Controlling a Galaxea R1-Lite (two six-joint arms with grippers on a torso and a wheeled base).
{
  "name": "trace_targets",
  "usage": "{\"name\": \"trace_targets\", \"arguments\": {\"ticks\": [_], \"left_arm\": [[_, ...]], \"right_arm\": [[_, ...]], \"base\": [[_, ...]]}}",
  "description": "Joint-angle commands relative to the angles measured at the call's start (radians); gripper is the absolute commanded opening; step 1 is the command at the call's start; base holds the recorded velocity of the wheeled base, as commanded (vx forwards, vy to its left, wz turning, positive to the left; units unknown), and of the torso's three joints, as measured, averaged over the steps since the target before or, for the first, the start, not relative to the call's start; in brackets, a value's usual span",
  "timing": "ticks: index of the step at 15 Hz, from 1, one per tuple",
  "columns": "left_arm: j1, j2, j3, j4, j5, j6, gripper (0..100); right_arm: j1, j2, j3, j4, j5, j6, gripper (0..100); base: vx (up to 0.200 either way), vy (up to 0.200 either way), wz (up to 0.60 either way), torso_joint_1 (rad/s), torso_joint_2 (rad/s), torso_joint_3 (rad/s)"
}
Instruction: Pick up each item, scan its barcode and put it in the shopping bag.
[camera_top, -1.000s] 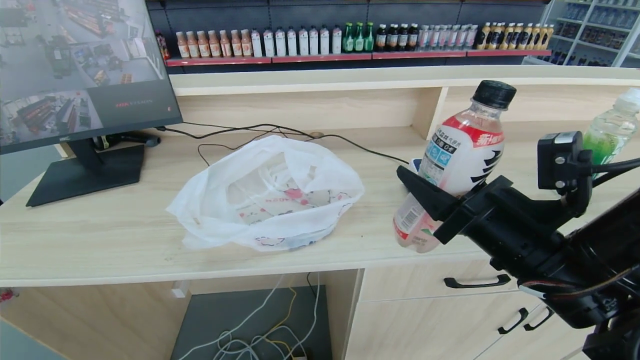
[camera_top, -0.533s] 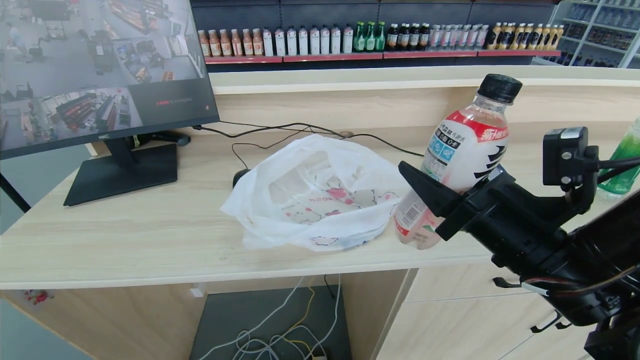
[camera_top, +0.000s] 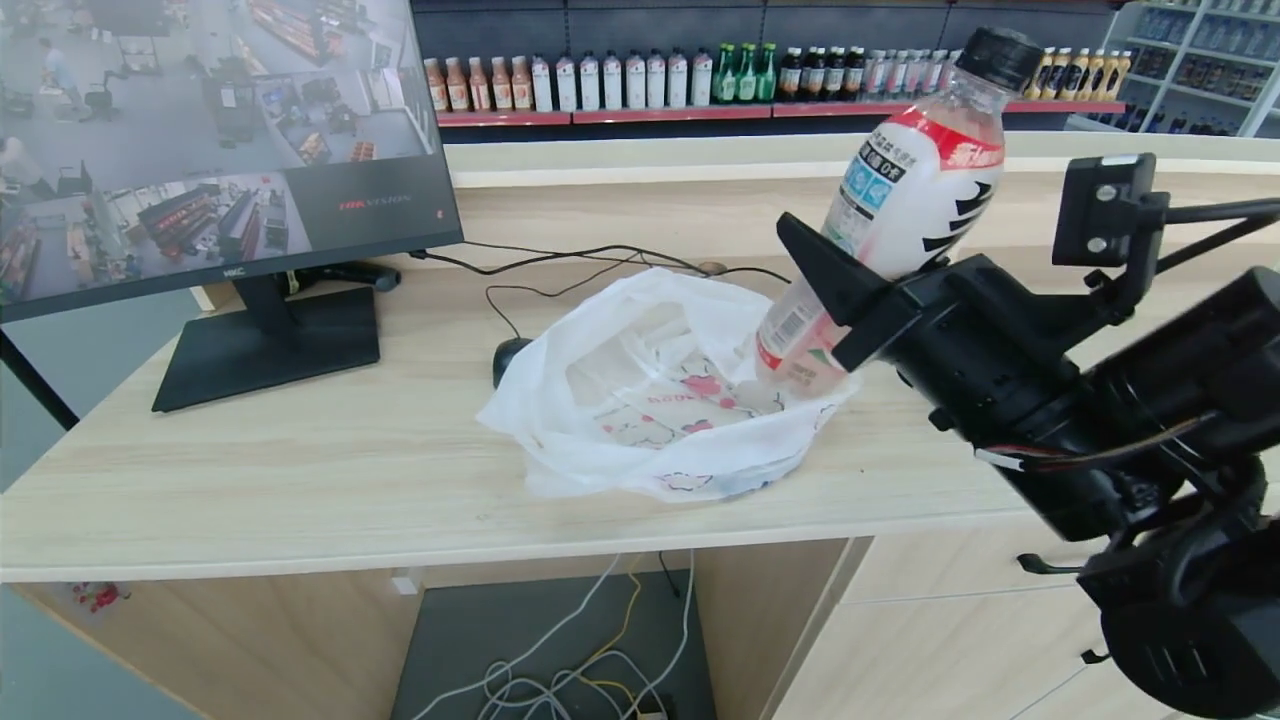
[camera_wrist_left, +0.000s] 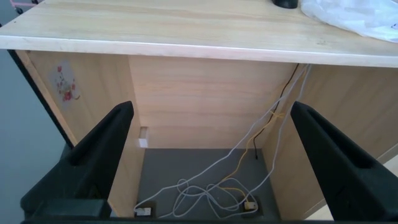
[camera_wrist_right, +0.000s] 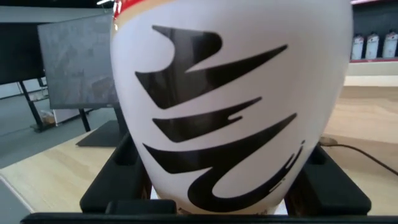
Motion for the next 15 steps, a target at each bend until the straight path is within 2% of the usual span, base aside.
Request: {"name": "trace_targets", "arguments": {"ticks": [1, 4, 8, 10, 15], "left_arm": [[0.000, 0.000, 0.000, 0.000, 0.000, 0.000, 100], [0.000, 0.000, 0.000, 0.000, 0.000, 0.000, 100], [0.000, 0.000, 0.000, 0.000, 0.000, 0.000, 100], [0.000, 0.000, 0.000, 0.000, 0.000, 0.000, 100], [0.000, 0.000, 0.000, 0.000, 0.000, 0.000, 100]], "right_arm": [[0.000, 0.102, -0.102, -0.001, 0.000, 0.005, 0], [0.021, 0.232, -0.199, -0.001, 0.008, 0.006, 0], [0.113, 0.390, -0.355, -0.001, -0.022, 0.005, 0], [0.118, 0.465, -0.420, -0.001, -0.032, 0.008, 0], [0.070, 0.494, -0.427, -0.001, -0.025, 0.018, 0]], "base": [[0.000, 0.000, 0.00, 0.000, 0.00, 0.000], [0.000, 0.000, 0.00, 0.000, 0.00, 0.000], [0.000, 0.000, 0.00, 0.000, 0.00, 0.000], [0.000, 0.000, 0.00, 0.000, 0.00, 0.000], [0.000, 0.000, 0.00, 0.000, 0.00, 0.000]]}}
